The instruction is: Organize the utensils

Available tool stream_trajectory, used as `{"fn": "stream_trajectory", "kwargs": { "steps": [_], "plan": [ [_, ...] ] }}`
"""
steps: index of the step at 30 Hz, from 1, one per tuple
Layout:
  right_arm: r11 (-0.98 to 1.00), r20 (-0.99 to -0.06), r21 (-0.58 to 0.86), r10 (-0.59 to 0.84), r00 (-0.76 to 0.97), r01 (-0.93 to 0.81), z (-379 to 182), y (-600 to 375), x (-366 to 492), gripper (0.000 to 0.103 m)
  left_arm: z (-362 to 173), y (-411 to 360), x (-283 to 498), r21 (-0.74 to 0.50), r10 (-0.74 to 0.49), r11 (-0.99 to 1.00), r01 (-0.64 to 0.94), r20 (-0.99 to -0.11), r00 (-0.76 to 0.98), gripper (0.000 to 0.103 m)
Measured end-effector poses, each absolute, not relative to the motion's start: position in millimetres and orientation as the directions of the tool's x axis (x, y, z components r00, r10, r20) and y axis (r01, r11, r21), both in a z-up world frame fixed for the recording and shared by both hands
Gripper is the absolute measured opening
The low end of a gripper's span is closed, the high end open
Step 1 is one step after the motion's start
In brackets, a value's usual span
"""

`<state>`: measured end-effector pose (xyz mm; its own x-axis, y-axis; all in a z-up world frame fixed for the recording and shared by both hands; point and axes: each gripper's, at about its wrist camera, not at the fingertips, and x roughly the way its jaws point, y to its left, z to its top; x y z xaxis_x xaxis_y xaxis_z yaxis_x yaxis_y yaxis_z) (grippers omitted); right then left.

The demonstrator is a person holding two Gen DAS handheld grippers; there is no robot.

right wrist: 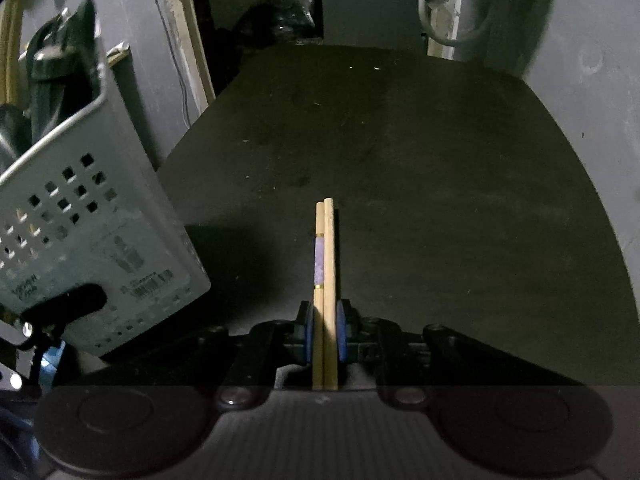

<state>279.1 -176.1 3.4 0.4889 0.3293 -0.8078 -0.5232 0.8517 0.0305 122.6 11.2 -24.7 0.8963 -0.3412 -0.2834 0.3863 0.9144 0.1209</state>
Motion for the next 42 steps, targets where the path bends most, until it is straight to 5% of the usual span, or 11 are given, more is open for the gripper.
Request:
{"fn": "stream_trajectory", "kwargs": {
  "steps": [30, 42],
  "plan": [
    [0.848, -0.787, 0.088, 0.381, 0.486, -0.522, 2, -192, 272, 0.013, -25, 11, 123, 0.12, -0.341, 0.915, 0.386, -0.283, 0.896, 0.078],
    [0.85, -0.677, 0.211, 0.483, 0.555, -0.482, 12, -223, 261, 0.013, -25, 11, 123, 0.12, -0.341, 0.915, 0.386, -0.283, 0.896, 0.078]
  ]
}}
